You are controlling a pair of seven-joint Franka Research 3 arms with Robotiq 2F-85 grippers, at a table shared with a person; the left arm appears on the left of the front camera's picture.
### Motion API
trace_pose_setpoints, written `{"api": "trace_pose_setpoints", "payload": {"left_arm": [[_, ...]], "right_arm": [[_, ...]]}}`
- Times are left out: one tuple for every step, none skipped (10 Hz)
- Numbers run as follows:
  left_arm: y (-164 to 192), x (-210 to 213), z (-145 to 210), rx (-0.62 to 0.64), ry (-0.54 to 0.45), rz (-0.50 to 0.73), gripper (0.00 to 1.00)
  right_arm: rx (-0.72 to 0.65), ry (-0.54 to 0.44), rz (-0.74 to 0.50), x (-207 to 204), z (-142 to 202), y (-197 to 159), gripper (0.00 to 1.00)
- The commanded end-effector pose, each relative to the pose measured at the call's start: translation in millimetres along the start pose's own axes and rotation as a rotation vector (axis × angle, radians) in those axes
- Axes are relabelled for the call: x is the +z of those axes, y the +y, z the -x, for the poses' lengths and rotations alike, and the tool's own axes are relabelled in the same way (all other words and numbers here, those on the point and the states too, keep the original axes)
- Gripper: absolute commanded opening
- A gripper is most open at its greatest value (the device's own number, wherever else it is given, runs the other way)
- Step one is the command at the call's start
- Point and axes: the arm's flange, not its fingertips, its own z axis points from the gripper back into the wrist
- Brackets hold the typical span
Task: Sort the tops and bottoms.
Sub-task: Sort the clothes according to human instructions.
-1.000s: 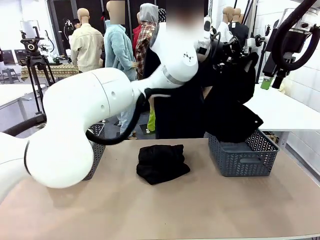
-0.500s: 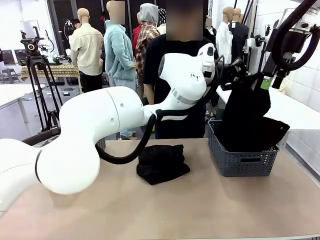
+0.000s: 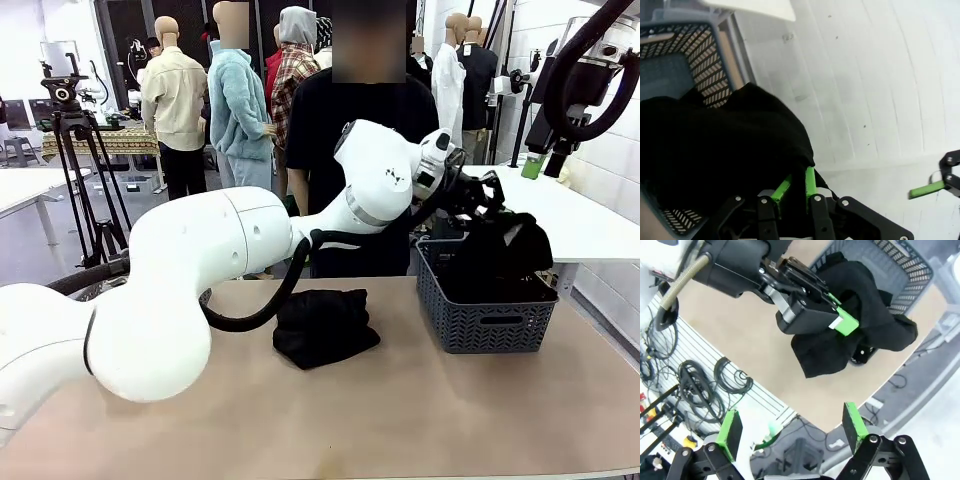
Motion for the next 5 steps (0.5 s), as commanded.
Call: {"api": "trace_pose_setpoints", "payload": {"left_arm": [[-16.1,-28.4,-41.9,0.005,-0.010,-0.088,0.00],[-9.3,-28.5,-44.7,0.003,-0.024,-0.134,0.00],[-5.5,-28.2,-48.6,-0.002,-0.056,-0.149,0.00],[-2.7,-27.9,-54.7,-0.018,-0.090,-0.167,0.00],[-1.6,-26.8,-60.6,-0.031,-0.106,-0.186,0.00]], "right_arm": [[-0.005,0.009,0.000,-0.4,2.1,1.4,1.00],[-0.005,0.009,0.000,-0.4,2.1,1.4,1.00],[-0.005,0.009,0.000,-0.4,2.1,1.4,1.00],[-0.005,0.009,0.000,-0.4,2.1,1.4,1.00],[-0.005,0.009,0.000,-0.4,2.1,1.4,1.00]]}}
